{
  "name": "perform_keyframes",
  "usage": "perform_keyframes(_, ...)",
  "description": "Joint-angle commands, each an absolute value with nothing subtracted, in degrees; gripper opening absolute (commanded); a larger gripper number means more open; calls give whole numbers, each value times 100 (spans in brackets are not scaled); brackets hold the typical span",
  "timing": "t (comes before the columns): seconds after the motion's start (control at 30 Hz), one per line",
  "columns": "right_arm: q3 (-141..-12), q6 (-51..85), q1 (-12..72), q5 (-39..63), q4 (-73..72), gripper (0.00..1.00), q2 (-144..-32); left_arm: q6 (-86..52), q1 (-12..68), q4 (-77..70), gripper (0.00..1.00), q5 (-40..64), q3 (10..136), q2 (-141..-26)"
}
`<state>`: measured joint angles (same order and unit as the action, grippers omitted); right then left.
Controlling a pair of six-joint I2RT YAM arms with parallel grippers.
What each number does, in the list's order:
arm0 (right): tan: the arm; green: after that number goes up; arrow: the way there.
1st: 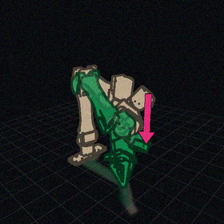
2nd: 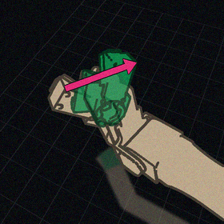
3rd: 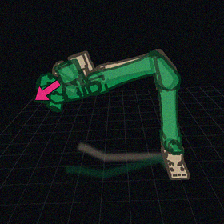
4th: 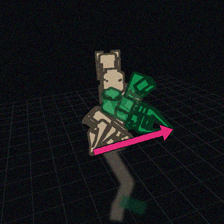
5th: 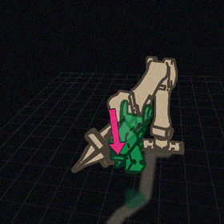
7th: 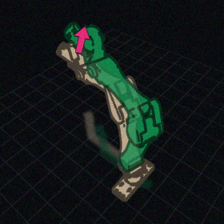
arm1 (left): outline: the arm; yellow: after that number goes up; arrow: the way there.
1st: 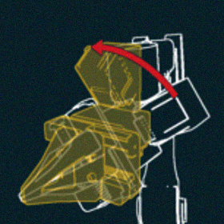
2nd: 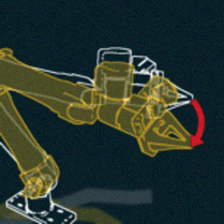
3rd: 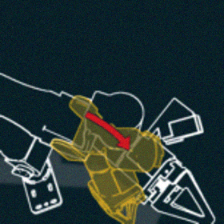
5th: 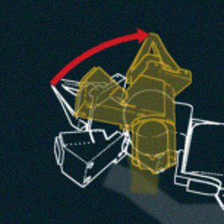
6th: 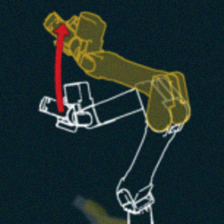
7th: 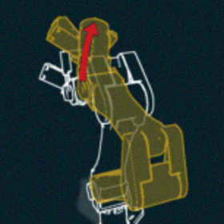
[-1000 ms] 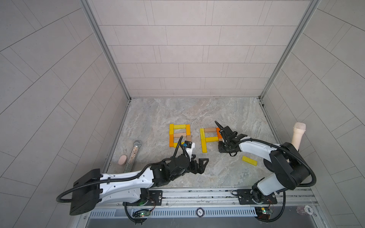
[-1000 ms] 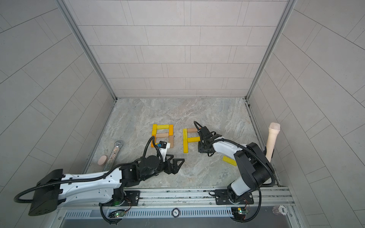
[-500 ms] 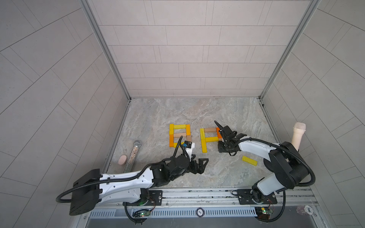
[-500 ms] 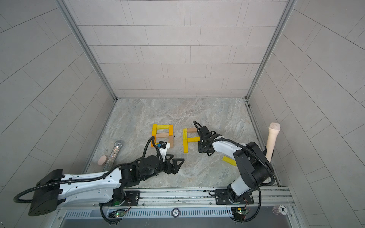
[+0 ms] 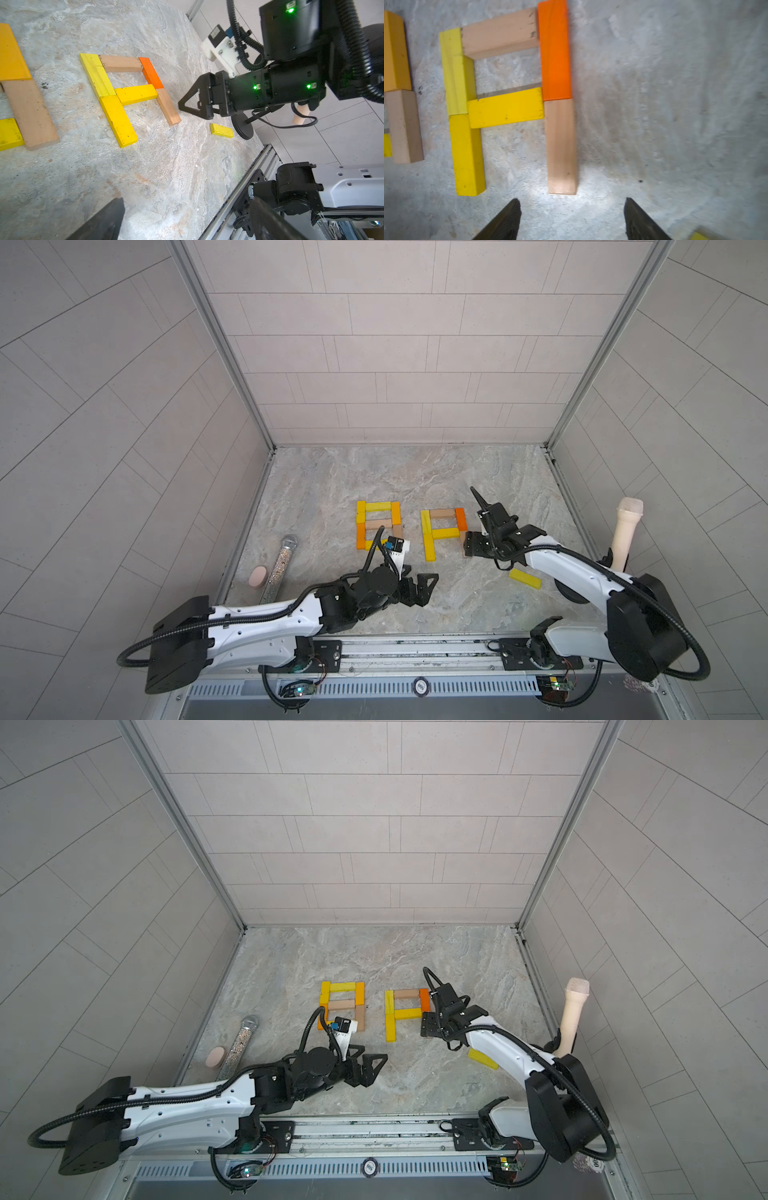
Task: Assemble the number 8 with building blocks
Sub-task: Assemble the building block at the center of the board.
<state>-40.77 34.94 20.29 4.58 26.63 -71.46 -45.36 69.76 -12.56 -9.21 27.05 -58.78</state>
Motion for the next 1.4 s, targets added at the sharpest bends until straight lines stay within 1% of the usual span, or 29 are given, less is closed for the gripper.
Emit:
perform_keyframes(0.0,-3836,3407,1530,414,3293,88,-6646,-4475,6950,-1178,99,-946,2749,-5914)
perform_keyframes(0.07,-3753,3287,1168,458,3498,94,-6440,-4463,6943,-1156,99,-949,2767,-5948)
perform_keyframes(0.13,-3657,3214,765,607,3647,96,-6278,-4447,6943,-1158,99,-950,2784,-5985)
perform_keyframes(0.27,-3399,3210,26,894,3727,97,-6144,-4430,6943,-1193,99,-928,2834,-6088)
perform_keyframes(0.47,-3316,3458,-263,893,3733,96,-6410,-4425,6943,-1196,99,-870,2875,-6151)
perform_keyframes(0.6,-3155,3481,-268,1023,3597,95,-6471,-4429,6948,-1204,99,-870,2842,-6121)
perform_keyframes(0.8,-2956,3484,-163,1222,3534,85,-6504,-4436,6948,-1219,99,-914,2760,-6093)
perform_keyframes(0.97,-2831,3760,367,1025,3459,77,-6394,-4447,6943,-1266,99,-905,2747,-6104)
perform_keyframes(1.07,-2833,3987,747,794,3459,73,-6357,-4447,6943,-1267,99,-897,2751,-6100)
perform_keyframes(1.13,-2763,4130,912,817,3355,71,-6341,-4456,6944,-1264,99,-901,2738,-6094)
perform_keyframes(1.23,-2782,4219,1182,742,3339,70,-6356,-4469,6943,-1269,99,-905,2710,-6092)
perform_keyframes(1.3,-2845,4195,1248,520,3446,70,-6318,-4465,6943,-1275,99,-899,2725,-6098)
perform_keyframes(1.33,-2867,4184,1252,365,3525,71,-6266,-4467,6943,-1277,99,-898,2725,-6100)
perform_keyframes(1.37,-2896,4165,1245,161,3618,73,-6205,-4465,6943,-1275,99,-889,2730,-6087)
